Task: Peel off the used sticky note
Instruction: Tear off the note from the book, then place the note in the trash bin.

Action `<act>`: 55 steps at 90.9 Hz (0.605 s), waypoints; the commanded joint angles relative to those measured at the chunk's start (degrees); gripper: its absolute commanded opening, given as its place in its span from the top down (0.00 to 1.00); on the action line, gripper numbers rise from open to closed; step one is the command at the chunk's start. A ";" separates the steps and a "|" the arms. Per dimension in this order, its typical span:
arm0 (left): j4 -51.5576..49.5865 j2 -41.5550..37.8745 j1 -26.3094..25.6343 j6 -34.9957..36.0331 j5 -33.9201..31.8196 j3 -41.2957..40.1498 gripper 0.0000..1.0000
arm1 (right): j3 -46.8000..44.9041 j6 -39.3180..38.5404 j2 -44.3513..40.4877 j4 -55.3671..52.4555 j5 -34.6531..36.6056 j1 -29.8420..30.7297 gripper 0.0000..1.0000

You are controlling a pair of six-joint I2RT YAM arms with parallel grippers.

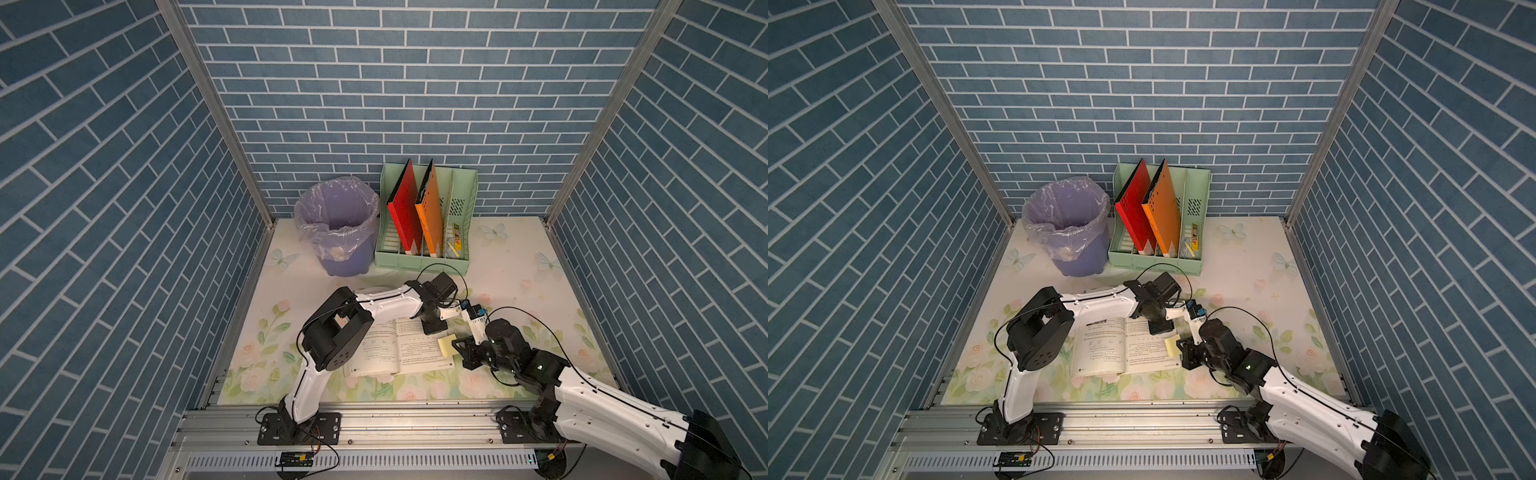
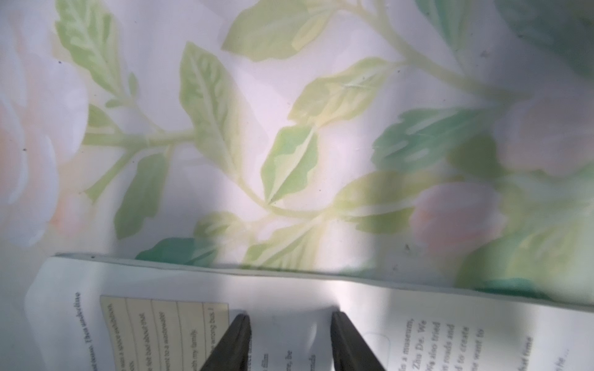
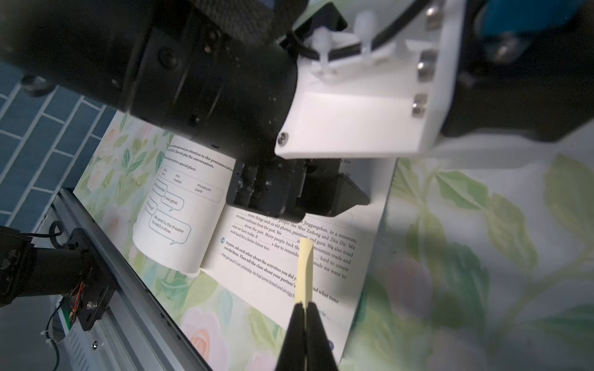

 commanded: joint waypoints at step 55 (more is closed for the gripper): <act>-14.98 -21.98 16.53 -0.92 14.40 -2.24 0.47 | 23.19 -3.61 2.17 -14.89 0.79 0.62 1.00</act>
